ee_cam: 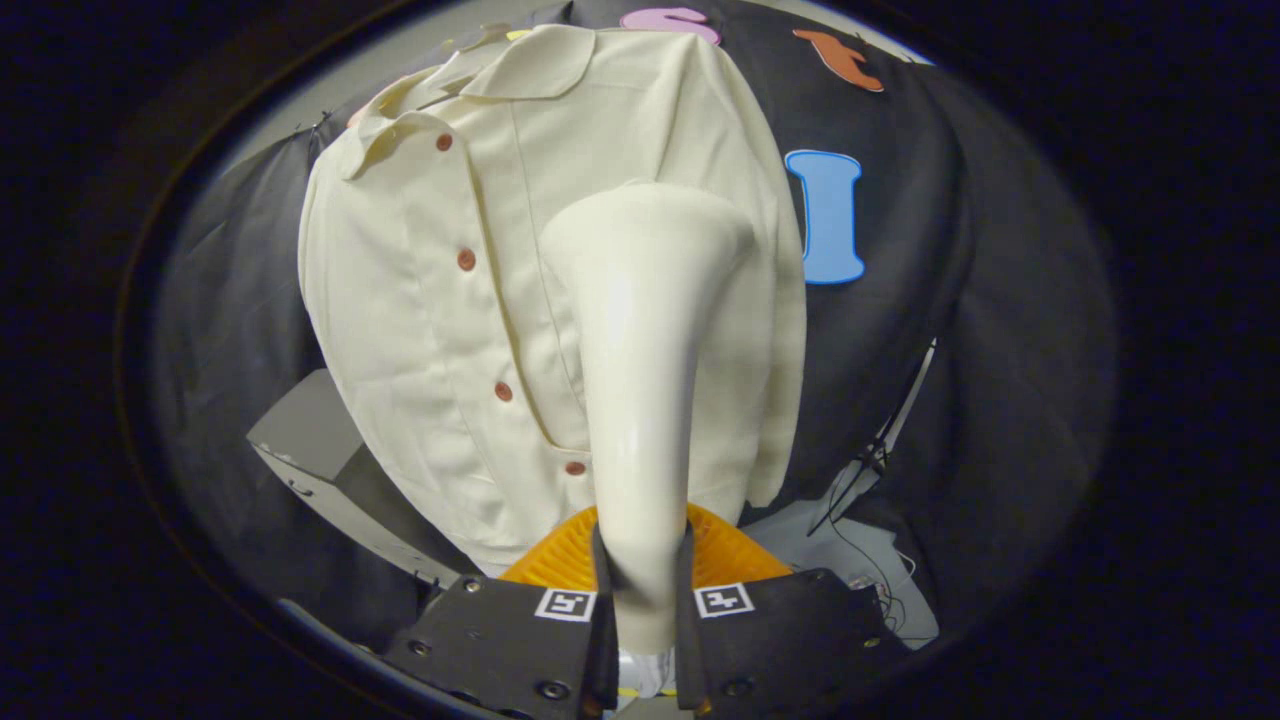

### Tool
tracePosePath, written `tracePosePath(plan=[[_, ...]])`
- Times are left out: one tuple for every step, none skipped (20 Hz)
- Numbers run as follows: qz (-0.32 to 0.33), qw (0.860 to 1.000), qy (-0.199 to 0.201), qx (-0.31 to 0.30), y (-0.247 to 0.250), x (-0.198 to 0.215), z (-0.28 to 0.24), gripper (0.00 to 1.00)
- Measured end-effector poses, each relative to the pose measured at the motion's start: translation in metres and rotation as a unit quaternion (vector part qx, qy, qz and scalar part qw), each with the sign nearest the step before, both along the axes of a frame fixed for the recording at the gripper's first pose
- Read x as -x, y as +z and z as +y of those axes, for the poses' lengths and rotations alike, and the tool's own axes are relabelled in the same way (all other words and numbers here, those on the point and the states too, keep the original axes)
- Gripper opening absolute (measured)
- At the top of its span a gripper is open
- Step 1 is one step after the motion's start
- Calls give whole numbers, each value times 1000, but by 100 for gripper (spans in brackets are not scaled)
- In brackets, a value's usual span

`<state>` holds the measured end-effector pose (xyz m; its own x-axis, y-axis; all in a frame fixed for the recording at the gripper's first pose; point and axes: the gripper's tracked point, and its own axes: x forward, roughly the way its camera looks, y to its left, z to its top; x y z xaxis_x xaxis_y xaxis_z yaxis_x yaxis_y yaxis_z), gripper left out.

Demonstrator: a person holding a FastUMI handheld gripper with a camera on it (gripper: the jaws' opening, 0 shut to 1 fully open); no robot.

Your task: Iron the clothes twice with a garment steamer, once on the left side and once on the right side.

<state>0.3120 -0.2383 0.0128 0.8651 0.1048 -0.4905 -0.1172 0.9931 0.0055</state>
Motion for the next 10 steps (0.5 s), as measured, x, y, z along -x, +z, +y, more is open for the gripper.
tracePosePath(plan=[[3,1000,0,1,-8,1,-3,22],[9,1000,0,1,-17,2,-5,22],[16,1000,0,2,-26,5,-8,22],[25,1000,-1,4,-37,7,-12,22],[32,999,-2,5,-48,8,-15,22],[40,999,-4,8,-58,10,-18,22],[46,999,-6,9,-68,12,-21,22],[51,999,-5,10,-77,14,-23,22],[54,998,-5,11,-85,16,-25,22],[60,998,-5,12,-94,17,-27,22]])
